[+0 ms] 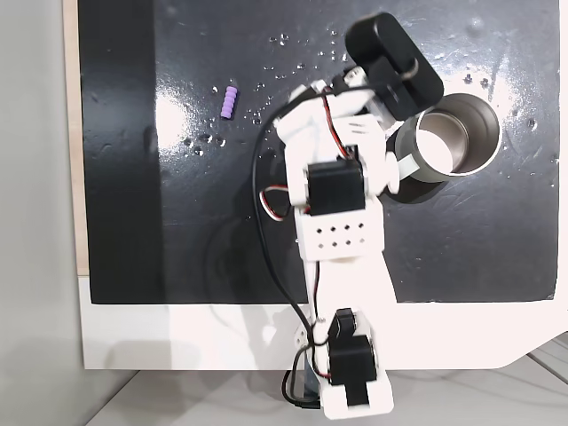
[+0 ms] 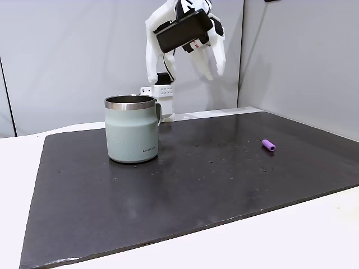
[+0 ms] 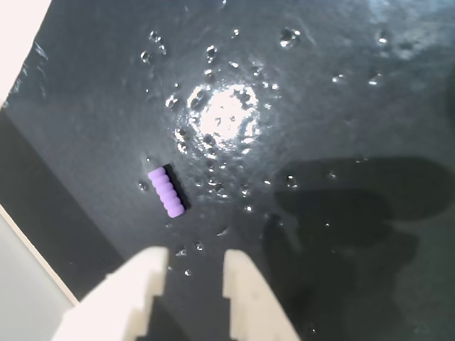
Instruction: Grasp a pengrip and put it in the cup.
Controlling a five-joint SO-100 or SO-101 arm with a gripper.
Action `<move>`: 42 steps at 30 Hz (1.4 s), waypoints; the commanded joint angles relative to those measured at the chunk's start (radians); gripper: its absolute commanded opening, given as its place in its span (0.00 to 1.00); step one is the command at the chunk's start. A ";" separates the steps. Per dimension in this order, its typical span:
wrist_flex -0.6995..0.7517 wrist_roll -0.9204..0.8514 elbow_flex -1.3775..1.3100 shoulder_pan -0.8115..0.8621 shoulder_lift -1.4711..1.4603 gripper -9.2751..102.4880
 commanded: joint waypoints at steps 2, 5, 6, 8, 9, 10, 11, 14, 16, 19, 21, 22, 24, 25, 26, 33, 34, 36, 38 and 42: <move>0.023 -0.054 -0.204 -0.025 -0.109 0.25; 0.078 -0.072 -0.388 -0.026 -0.250 0.27; 0.106 -0.078 -0.469 -0.026 -0.310 0.28; 0.164 -0.106 -0.643 -0.029 -0.439 0.29; 0.195 -0.120 -0.741 -0.032 -0.506 0.30; 0.230 -0.137 -0.848 -0.035 -0.580 0.30; 0.265 -0.152 -0.965 -0.040 -0.660 0.30; 0.244 -0.209 -1.028 -0.055 -0.746 0.30; 0.235 -0.235 -1.058 -0.063 -0.805 0.30; 0.198 -0.267 -1.057 -0.074 -0.871 0.30; 0.167 -0.293 -1.049 -0.080 -0.908 0.30; 0.149 -0.305 -1.035 -0.084 -0.920 0.31; 0.087 -0.319 -0.974 -0.092 -0.923 0.31; 0.066 -0.324 -0.950 -0.097 -0.925 0.31; 0.048 -0.325 -0.936 -0.100 -0.931 0.31; -0.055 -0.334 -0.827 -0.127 -0.946 0.32; -0.066 -0.333 -0.811 -0.135 -0.946 0.32; -0.083 -0.327 -0.785 -0.150 -0.942 0.32; -0.098 -0.322 -0.755 -0.163 -0.937 0.32; -0.124 -0.310 -0.738 -0.183 -0.957 0.33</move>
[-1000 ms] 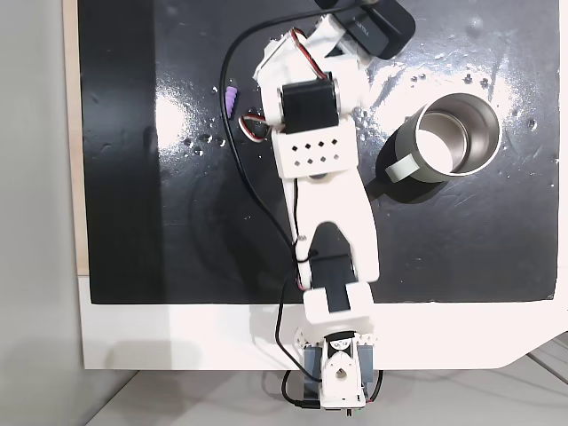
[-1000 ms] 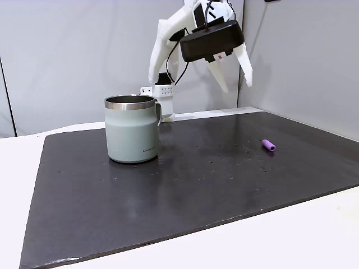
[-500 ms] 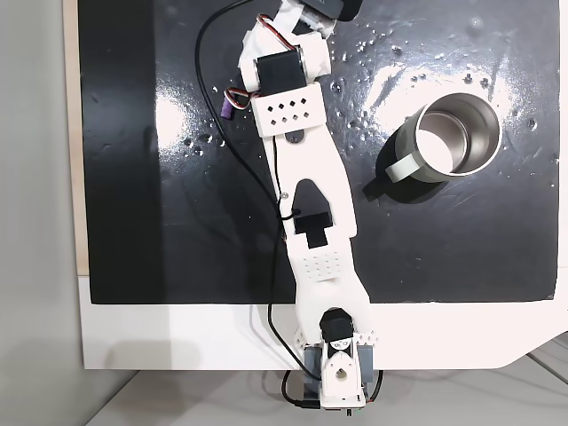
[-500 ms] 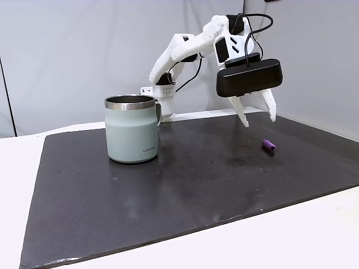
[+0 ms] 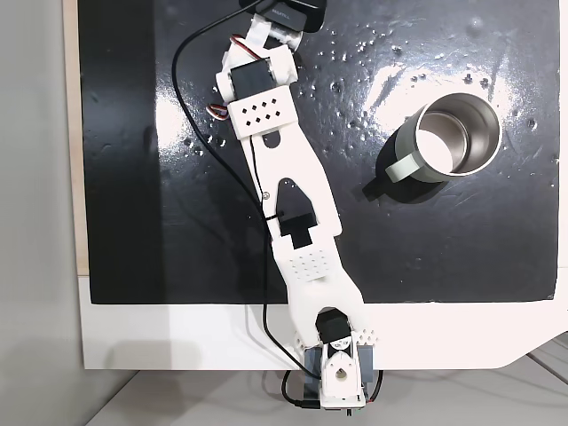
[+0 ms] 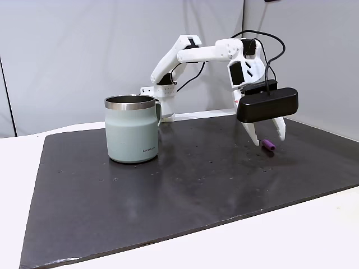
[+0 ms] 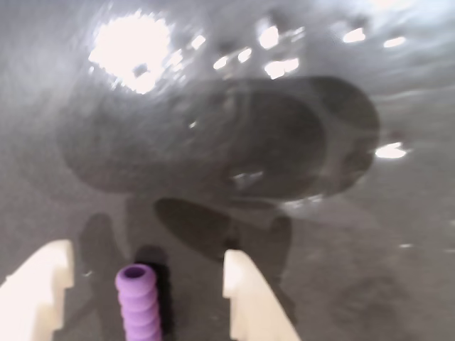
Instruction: Grasp a pengrip and put it in the cup.
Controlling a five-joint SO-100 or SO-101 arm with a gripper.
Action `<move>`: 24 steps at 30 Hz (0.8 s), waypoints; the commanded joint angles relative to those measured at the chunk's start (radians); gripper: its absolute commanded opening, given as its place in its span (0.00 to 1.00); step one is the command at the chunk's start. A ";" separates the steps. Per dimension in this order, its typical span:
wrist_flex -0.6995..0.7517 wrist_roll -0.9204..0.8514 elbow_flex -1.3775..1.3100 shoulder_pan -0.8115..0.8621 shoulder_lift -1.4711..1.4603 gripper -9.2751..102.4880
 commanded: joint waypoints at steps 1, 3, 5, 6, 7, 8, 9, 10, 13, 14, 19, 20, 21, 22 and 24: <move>-0.046 0.018 0.003 -0.015 0.006 0.33; -0.061 0.026 0.023 -0.032 0.005 0.33; -0.072 0.040 0.048 -0.052 0.008 0.33; -0.075 0.048 0.061 -0.061 0.012 0.33; -0.077 0.058 0.077 -0.071 0.017 0.33; -0.081 0.066 0.095 -0.080 0.025 0.33; -0.081 0.075 0.110 -0.086 0.029 0.33; -0.081 0.084 0.121 -0.091 0.032 0.33; -0.103 0.100 0.146 -0.098 0.031 0.33; -0.106 0.100 0.152 -0.103 0.029 0.33; -0.107 0.104 0.176 -0.127 0.029 0.33; -0.109 0.106 0.181 -0.133 0.029 0.33; -0.109 0.107 0.189 -0.138 0.029 0.33; -0.109 0.110 0.198 -0.144 0.034 0.33; -0.112 0.115 0.225 -0.153 0.043 0.32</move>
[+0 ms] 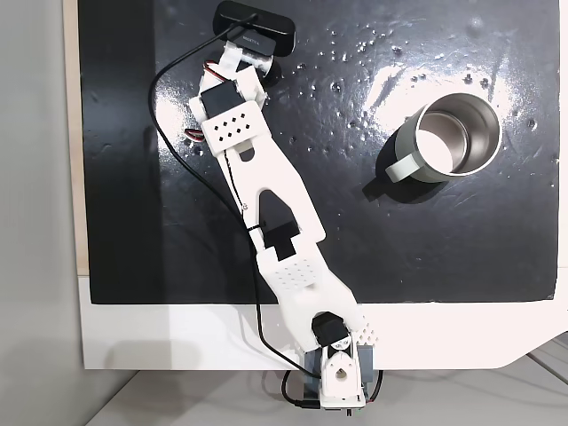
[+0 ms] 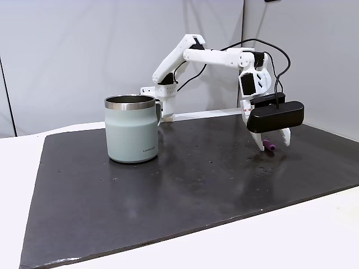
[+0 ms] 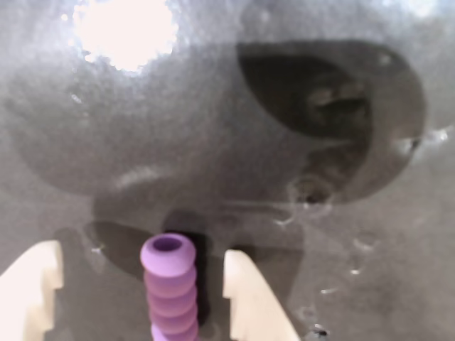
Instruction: Grasp a pengrip and put it in the cup.
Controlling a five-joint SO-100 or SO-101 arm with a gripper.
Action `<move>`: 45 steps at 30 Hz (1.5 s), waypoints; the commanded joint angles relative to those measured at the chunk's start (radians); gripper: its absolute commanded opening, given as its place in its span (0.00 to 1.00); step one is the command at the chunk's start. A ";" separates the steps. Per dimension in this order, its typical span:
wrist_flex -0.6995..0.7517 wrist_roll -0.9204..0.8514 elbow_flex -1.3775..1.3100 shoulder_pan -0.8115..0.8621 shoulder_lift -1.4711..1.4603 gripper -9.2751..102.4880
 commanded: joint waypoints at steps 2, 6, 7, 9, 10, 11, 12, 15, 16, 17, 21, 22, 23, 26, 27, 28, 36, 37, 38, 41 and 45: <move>-0.015 0.029 0.044 -0.048 0.048 0.32; -0.015 0.031 0.095 -0.060 0.074 0.30; -0.015 0.029 0.101 -0.063 0.078 0.30; -0.015 0.029 0.103 -0.063 0.080 0.28; -0.015 0.029 0.103 -0.063 0.080 0.27; -0.014 0.029 0.103 -0.063 0.080 0.26; -0.012 0.029 0.103 -0.063 0.080 0.24; -0.011 0.029 0.107 -0.061 0.080 0.16; -0.011 0.031 0.107 -0.060 0.080 0.14; -0.009 0.031 0.107 -0.058 0.080 0.12; -0.009 0.038 0.107 -0.055 0.080 0.08; -0.008 0.040 0.107 -0.055 0.080 0.08; -0.005 0.041 0.106 -0.055 0.080 0.08; 0.015 0.060 0.092 -0.052 0.081 0.08; 0.029 0.074 0.080 -0.049 0.087 0.08; 0.046 0.086 0.063 -0.044 0.097 0.08; 0.325 0.184 -0.189 0.005 0.250 0.08; 0.350 0.184 -0.190 0.012 0.291 0.08; 0.371 0.184 -0.186 0.021 0.334 0.08; 0.423 0.173 -0.144 0.054 0.466 0.08; 0.436 0.137 0.006 0.123 0.667 0.08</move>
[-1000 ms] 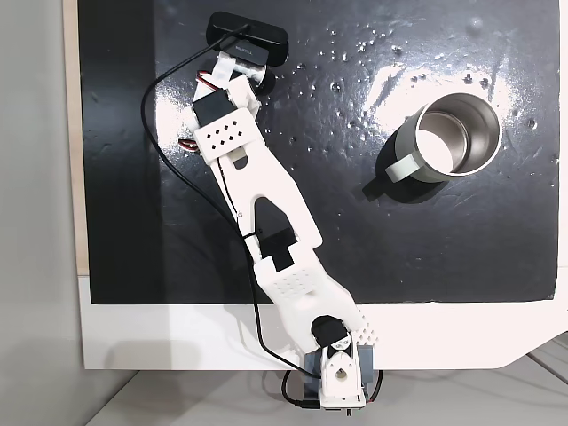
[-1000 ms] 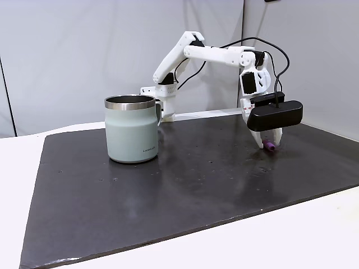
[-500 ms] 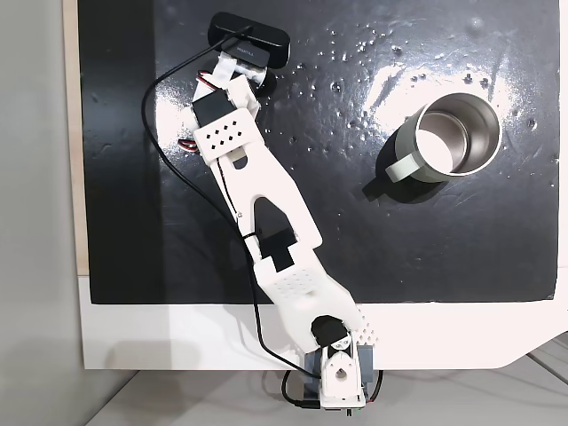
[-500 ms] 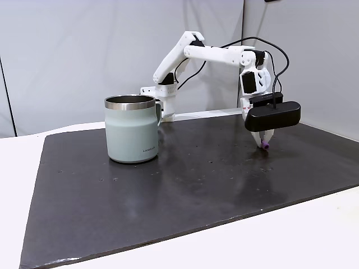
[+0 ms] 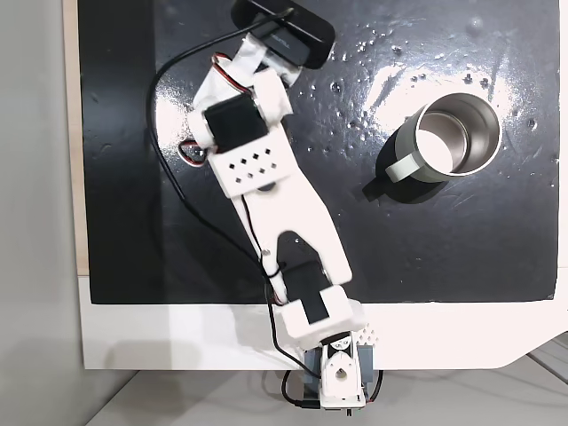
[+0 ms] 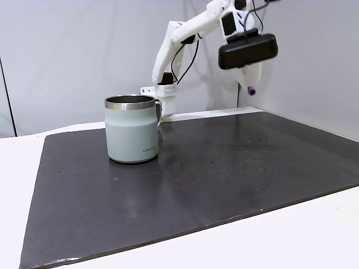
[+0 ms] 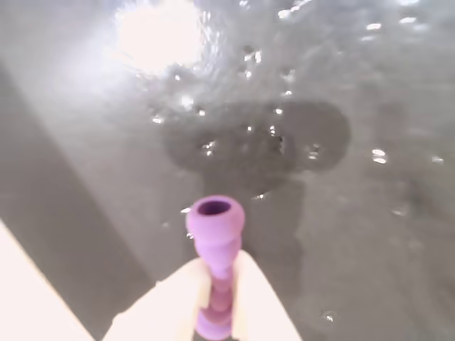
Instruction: Grasp a pengrip and put it in the cup.
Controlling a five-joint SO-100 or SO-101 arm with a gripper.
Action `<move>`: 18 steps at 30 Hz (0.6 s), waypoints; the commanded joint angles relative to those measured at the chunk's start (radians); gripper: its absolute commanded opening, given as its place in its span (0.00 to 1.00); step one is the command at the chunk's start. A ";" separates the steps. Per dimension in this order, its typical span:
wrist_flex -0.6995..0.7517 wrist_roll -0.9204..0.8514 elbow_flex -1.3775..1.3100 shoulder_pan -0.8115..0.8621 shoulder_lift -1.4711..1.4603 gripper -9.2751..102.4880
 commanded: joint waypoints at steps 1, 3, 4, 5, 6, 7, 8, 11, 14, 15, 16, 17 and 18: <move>0.014 -0.041 0.089 0.083 0.236 0.08; 0.014 -0.072 0.161 0.138 0.325 0.08; 0.017 -0.089 0.189 0.169 0.365 0.08; 0.021 -0.101 0.209 0.199 0.400 0.08; 0.031 -0.117 0.222 0.232 0.428 0.08; 0.038 -0.130 0.239 0.264 0.459 0.08; 0.040 -0.146 0.259 0.298 0.489 0.08; 0.044 -0.199 0.331 0.399 0.581 0.08; 0.029 -0.252 0.416 0.508 0.660 0.08; 0.009 -0.268 0.449 0.545 0.684 0.08; -0.018 -0.282 0.483 0.578 0.709 0.08; -0.049 -0.295 0.518 0.611 0.727 0.08; -0.080 -0.307 0.548 0.641 0.741 0.08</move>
